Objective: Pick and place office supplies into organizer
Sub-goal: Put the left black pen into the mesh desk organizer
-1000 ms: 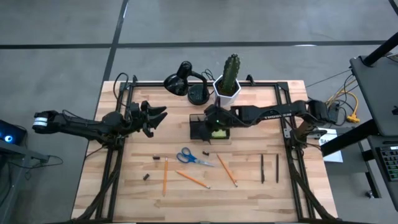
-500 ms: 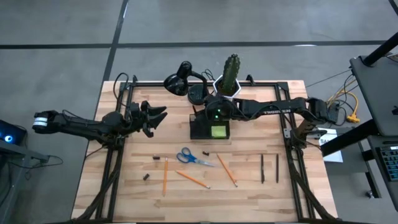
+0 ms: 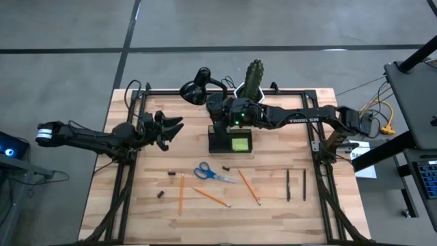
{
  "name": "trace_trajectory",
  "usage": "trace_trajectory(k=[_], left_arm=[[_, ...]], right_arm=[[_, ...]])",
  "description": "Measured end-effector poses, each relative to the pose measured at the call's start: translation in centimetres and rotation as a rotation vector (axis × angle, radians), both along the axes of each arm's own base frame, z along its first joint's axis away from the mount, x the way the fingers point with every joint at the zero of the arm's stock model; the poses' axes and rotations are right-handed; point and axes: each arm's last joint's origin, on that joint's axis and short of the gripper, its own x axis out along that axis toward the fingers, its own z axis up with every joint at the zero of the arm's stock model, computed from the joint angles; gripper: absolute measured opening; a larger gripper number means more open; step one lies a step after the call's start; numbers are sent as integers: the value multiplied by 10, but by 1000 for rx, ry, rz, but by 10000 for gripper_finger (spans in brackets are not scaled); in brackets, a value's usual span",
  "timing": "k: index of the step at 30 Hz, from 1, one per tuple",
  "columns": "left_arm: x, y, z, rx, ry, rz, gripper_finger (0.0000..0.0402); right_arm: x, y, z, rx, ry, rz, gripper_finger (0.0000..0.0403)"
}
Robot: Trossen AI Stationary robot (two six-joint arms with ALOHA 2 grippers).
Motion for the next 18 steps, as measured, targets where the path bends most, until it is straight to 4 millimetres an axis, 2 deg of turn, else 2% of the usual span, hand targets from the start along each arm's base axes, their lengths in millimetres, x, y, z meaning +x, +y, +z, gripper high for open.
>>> trace_trajectory(k=[9, 18], left_arm=[[0, 0, 1, 0, -3, 0, 168], [0, 0, 1, 0, -4, 0, 168]], right_arm=[[0, -2, -1, -209, 60, 77, 20], [-3, -4, -11, -273, 93, 103, 20]])
